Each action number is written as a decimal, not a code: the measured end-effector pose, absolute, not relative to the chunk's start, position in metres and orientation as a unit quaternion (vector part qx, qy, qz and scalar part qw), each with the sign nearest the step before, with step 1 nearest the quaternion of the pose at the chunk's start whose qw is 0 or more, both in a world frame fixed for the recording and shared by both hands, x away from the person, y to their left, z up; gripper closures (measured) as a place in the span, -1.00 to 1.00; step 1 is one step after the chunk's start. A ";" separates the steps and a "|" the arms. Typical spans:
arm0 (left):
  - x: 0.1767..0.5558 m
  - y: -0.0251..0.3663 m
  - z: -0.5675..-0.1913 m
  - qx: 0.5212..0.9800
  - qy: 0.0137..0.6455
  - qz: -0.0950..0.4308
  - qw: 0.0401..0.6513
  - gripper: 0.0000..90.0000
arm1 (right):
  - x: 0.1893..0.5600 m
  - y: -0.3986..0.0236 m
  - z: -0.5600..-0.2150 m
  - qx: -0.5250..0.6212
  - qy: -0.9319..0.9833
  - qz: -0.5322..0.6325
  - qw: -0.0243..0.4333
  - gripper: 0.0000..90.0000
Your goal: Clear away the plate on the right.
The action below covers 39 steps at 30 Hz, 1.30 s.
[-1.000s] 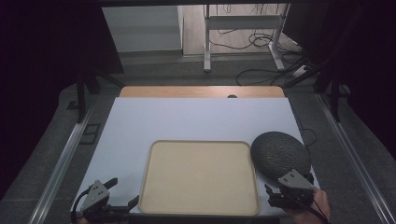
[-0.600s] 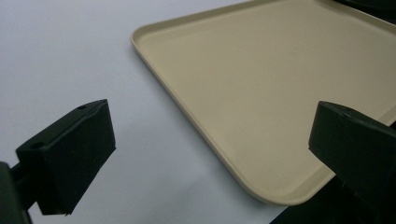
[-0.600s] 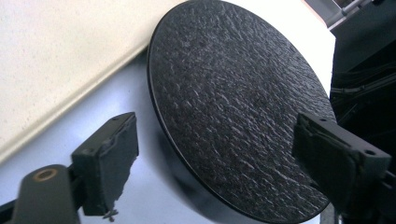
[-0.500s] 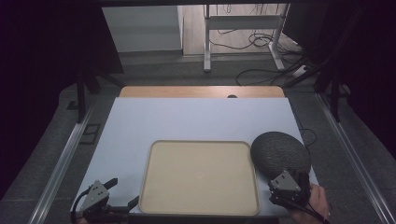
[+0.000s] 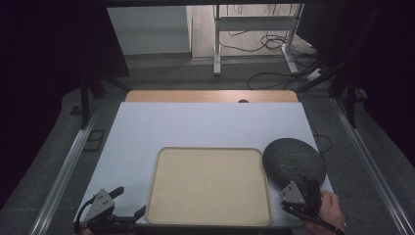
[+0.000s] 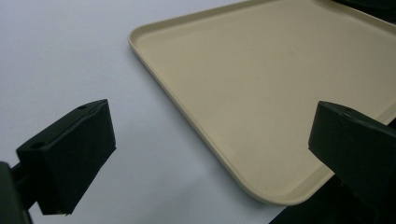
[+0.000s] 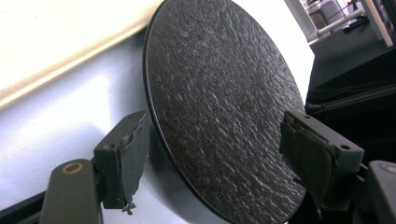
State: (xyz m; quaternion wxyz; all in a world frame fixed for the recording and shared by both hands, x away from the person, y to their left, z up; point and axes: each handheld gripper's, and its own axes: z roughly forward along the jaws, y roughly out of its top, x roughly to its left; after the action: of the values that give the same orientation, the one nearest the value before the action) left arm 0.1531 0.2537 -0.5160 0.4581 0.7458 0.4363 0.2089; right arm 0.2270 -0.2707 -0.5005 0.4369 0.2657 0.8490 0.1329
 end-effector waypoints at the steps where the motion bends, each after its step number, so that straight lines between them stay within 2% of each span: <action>1: 0.153 0.254 -0.516 0.746 0.436 0.209 0.458 -0.99 | 0.227 -0.270 -0.501 0.261 0.850 0.130 0.440 -0.43; 25: 0.152 0.254 -0.516 0.748 0.433 0.209 0.458 -0.99 | 0.221 -0.251 -0.519 0.152 0.862 0.037 0.482 -0.06; 39: 0.152 0.253 -0.516 0.747 0.434 0.210 0.458 -0.99 | 0.226 -0.249 -0.533 0.124 0.860 -0.015 0.495 0.28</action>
State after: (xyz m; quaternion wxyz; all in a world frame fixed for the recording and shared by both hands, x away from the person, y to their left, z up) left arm 0.1523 0.2535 -0.5157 0.4580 0.7470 0.4336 0.2104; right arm 0.2255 -0.2491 -0.5331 0.4950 0.1244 0.8598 -0.0150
